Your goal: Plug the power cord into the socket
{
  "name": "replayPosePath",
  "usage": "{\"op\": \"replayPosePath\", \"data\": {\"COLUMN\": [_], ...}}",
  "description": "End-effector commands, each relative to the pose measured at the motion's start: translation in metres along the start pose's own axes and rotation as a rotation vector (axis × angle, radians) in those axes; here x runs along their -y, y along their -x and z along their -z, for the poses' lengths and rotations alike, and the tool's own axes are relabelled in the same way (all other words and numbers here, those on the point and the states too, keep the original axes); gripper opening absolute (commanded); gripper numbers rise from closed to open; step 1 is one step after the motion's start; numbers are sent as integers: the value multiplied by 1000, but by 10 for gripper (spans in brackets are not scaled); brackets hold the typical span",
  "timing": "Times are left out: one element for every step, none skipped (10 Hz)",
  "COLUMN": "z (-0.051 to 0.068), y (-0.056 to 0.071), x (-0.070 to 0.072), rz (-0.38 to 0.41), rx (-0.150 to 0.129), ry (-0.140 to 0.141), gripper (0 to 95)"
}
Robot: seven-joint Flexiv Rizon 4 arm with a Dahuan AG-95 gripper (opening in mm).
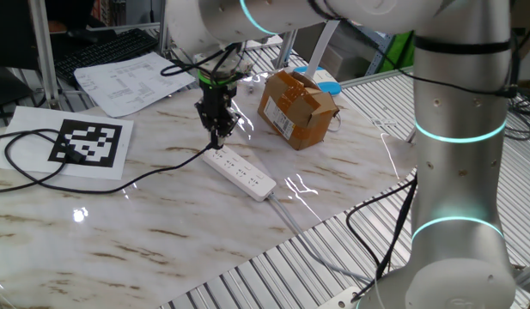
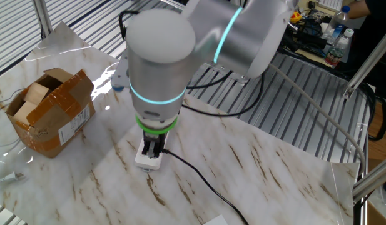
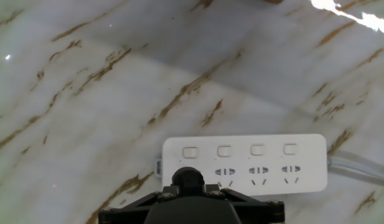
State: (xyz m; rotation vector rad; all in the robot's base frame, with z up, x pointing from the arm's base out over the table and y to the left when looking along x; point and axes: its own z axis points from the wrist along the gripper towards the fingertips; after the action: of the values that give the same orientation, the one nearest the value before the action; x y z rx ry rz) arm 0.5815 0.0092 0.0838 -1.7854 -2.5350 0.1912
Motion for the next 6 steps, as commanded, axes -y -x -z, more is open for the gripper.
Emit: {"op": "replayPosePath", "data": {"z": [-1, -1, -2, -3, -6, -8], "y": [0, -1, -1, -1, -2, -3], "x": [-1, 0, 1, 2, 5, 8], "rz": [-3, -1, 21, 40, 61, 72], "rx": [11, -5, -8, -11, -8, -3], "ry": [-11, -6, -5, -2, 0, 0], "gripper": [0, 0, 0, 0, 0, 0]}}
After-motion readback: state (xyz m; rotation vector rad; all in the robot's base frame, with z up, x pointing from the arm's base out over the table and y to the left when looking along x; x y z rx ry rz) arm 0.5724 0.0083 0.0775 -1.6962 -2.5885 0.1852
